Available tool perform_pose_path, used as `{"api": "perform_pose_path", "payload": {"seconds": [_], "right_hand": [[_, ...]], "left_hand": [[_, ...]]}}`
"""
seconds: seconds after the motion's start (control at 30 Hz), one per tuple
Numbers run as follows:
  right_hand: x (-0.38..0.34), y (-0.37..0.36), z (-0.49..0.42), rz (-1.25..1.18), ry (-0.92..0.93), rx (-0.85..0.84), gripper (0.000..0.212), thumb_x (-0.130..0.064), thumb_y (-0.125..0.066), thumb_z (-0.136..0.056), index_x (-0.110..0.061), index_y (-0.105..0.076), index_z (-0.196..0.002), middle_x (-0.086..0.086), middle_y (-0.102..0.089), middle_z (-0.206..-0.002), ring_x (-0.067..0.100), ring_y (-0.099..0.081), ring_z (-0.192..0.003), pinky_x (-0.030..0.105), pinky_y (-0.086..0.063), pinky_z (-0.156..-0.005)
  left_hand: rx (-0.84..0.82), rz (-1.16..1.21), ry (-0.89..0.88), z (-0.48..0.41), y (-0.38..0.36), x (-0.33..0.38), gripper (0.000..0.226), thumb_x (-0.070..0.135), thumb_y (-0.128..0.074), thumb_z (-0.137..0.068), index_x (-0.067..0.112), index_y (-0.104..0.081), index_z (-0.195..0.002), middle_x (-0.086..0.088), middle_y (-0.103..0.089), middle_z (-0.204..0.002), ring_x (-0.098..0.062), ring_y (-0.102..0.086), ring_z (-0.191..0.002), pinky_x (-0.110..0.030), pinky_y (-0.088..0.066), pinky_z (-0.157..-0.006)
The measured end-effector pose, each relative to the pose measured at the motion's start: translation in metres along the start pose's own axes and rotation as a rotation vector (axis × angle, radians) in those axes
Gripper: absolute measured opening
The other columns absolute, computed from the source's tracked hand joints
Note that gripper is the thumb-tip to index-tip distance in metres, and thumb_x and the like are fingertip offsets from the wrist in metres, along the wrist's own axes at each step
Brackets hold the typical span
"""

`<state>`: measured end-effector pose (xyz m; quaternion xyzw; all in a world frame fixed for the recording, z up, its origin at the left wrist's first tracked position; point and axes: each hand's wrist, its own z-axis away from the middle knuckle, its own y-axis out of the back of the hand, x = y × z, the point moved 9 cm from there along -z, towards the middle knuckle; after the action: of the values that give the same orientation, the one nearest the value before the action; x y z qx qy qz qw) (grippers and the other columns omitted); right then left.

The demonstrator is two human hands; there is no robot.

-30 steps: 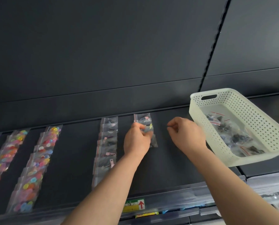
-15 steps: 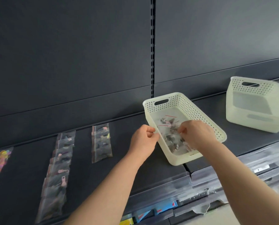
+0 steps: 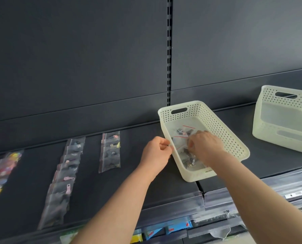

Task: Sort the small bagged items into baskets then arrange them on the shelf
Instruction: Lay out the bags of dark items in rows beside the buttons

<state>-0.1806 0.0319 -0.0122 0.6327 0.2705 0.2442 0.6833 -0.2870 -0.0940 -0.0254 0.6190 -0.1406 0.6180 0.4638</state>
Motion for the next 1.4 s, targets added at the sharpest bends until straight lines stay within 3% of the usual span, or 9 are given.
{"api": "perform_pose_path", "payload": {"seconds": [0.17, 0.33, 0.5, 0.6, 0.77, 0.9, 1.1, 1.3, 1.4], "right_hand": [[0.012, 0.03, 0.005, -0.372, -0.041, 0.264, 0.007, -0.028, -0.058, -0.093, -0.023, -0.061, -0.088, -0.006, -0.058, -0.091, 0.015, -0.055, -0.079, 0.029, -0.045, -0.065], [-0.035, 0.071, 0.024, -0.599, 0.233, 0.398, 0.004, -0.019, -0.066, -0.088, -0.021, -0.064, -0.085, -0.006, -0.062, -0.089, 0.015, -0.062, -0.074, 0.033, -0.05, -0.068], [-0.081, 0.05, 0.026, -0.943, 0.205, 0.11, 0.028, -0.008, -0.069, -0.083, -0.026, -0.059, -0.104, -0.011, -0.066, -0.099, 0.002, -0.064, -0.085, 0.014, -0.051, -0.075], [-0.108, 0.015, 0.03, -1.274, 0.059, -0.167, 0.054, -0.007, -0.074, -0.08, -0.018, -0.049, -0.126, 0.0, -0.071, -0.098, 0.019, -0.069, -0.091, 0.034, -0.055, -0.084], [-0.136, -0.008, 0.037, -1.193, 0.025, -0.225, 0.046, -0.002, -0.07, -0.08, -0.011, -0.055, -0.122, 0.001, -0.074, -0.079, 0.017, -0.071, -0.078, 0.031, -0.058, -0.077], [-0.163, -0.015, 0.038, -1.312, -0.006, -0.289, 0.044, -0.022, -0.076, -0.08, -0.016, -0.056, -0.119, 0.001, -0.073, -0.09, 0.012, -0.07, -0.084, 0.026, -0.056, -0.076], [-0.18, -0.03, 0.039, -1.263, -0.05, -0.276, 0.039, -0.001, -0.069, -0.08, -0.01, -0.061, -0.116, 0.005, -0.074, -0.079, 0.015, -0.071, -0.076, 0.028, -0.057, -0.073], [-0.196, -0.036, 0.043, -1.275, -0.058, -0.297, 0.041, -0.023, -0.076, -0.08, -0.018, -0.058, -0.116, 0.001, -0.073, -0.088, 0.014, -0.07, -0.085, 0.027, -0.057, -0.076], [-0.2, -0.039, 0.043, -1.272, -0.068, -0.25, 0.036, -0.013, -0.073, -0.082, -0.013, -0.06, -0.115, 0.003, -0.074, -0.078, 0.015, -0.072, -0.078, 0.029, -0.058, -0.076]], "left_hand": [[0.028, 0.025, -0.016, 0.005, 0.011, 0.004, 0.008, 0.024, -0.062, -0.094, 0.022, -0.061, -0.102, 0.005, -0.068, -0.096, -0.009, -0.067, -0.082, -0.029, -0.056, -0.07], [0.038, 0.389, 0.104, 0.009, 0.031, 0.004, 0.035, 0.048, -0.05, -0.098, 0.017, -0.067, -0.102, 0.002, -0.074, -0.096, -0.012, -0.065, -0.077, -0.03, -0.052, -0.069], [0.091, 0.414, 0.069, 0.014, 0.065, -0.01, 0.013, 0.028, -0.064, -0.095, 0.018, -0.071, -0.093, 0.002, -0.071, -0.087, -0.009, -0.063, -0.075, -0.024, -0.052, -0.066], [0.149, 0.455, 0.072, 0.019, 0.088, -0.029, 0.012, 0.022, -0.059, -0.098, 0.015, -0.068, -0.095, 0.003, -0.068, -0.086, -0.008, -0.061, -0.074, -0.023, -0.051, -0.064], [0.32, 0.492, 0.127, 0.029, 0.135, -0.065, 0.013, 0.021, -0.057, -0.099, 0.015, -0.065, -0.09, 0.001, -0.063, -0.085, -0.011, -0.058, -0.073, -0.025, -0.052, -0.06], [0.271, 0.472, 0.135, 0.035, 0.149, -0.076, 0.014, 0.019, -0.056, -0.1, 0.015, -0.064, -0.089, 0.001, -0.067, -0.086, -0.013, -0.061, -0.076, -0.026, -0.053, -0.065], [0.35, 0.504, 0.206, 0.042, 0.17, -0.1, 0.012, 0.021, -0.055, -0.101, 0.016, -0.062, -0.093, 0.0, -0.068, -0.09, -0.012, -0.064, -0.077, -0.025, -0.051, -0.061], [0.33, 0.424, 0.208, 0.043, 0.182, -0.106, 0.013, 0.021, -0.055, -0.1, 0.011, -0.063, -0.102, -0.004, -0.067, -0.096, -0.016, -0.061, -0.085, -0.026, -0.053, -0.063], [0.312, 0.422, 0.217, 0.043, 0.178, -0.107, 0.015, 0.021, -0.055, -0.1, 0.01, -0.064, -0.104, -0.001, -0.065, -0.092, -0.015, -0.058, -0.083, -0.027, -0.056, -0.067]]}}
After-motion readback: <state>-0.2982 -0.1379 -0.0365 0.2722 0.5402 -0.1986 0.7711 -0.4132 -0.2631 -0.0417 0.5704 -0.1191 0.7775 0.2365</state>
